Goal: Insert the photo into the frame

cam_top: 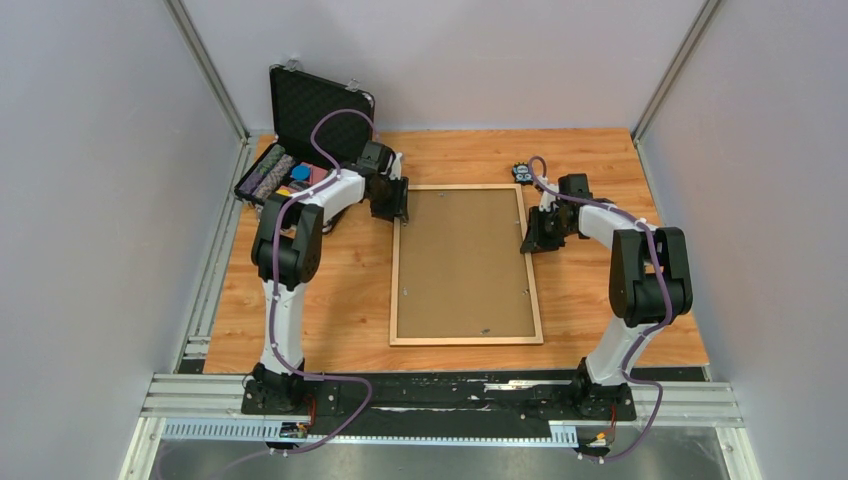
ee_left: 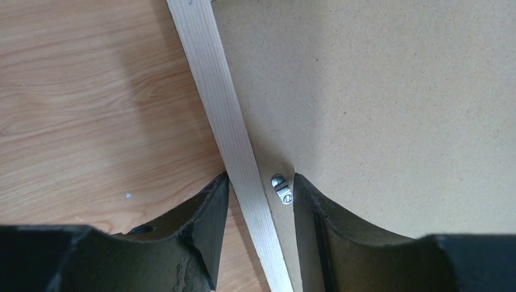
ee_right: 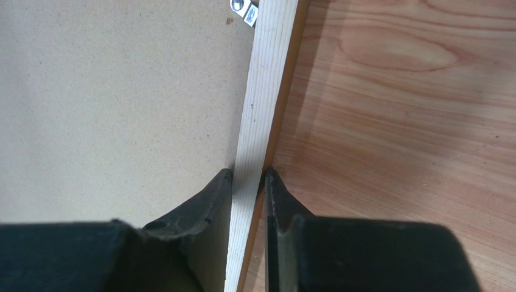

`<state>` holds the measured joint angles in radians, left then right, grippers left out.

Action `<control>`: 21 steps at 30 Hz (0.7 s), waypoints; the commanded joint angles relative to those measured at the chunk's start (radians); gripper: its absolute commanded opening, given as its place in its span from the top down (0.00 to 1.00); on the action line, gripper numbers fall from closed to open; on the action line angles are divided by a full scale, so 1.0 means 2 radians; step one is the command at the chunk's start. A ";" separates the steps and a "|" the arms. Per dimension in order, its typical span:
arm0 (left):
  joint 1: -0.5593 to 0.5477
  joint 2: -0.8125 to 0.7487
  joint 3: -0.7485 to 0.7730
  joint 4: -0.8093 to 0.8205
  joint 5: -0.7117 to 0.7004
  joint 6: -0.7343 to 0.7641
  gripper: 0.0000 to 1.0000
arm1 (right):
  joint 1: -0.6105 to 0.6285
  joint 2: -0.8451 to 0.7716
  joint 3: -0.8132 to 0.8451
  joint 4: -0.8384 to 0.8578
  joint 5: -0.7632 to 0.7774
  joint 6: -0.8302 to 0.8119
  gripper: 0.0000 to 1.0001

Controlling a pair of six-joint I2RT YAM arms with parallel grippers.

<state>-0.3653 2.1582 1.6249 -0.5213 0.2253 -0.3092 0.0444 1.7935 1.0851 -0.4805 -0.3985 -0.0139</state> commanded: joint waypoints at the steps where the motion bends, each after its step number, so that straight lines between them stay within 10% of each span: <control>1: -0.007 0.020 0.005 0.008 -0.015 -0.004 0.52 | -0.005 -0.004 -0.006 -0.005 -0.002 -0.012 1.00; 21: -0.011 -0.010 -0.034 0.008 -0.008 0.018 0.69 | -0.008 -0.002 -0.005 -0.005 -0.005 -0.012 1.00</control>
<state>-0.3653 2.1517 1.6058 -0.4892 0.2066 -0.3149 0.0357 1.7935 1.0851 -0.4847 -0.4019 -0.0189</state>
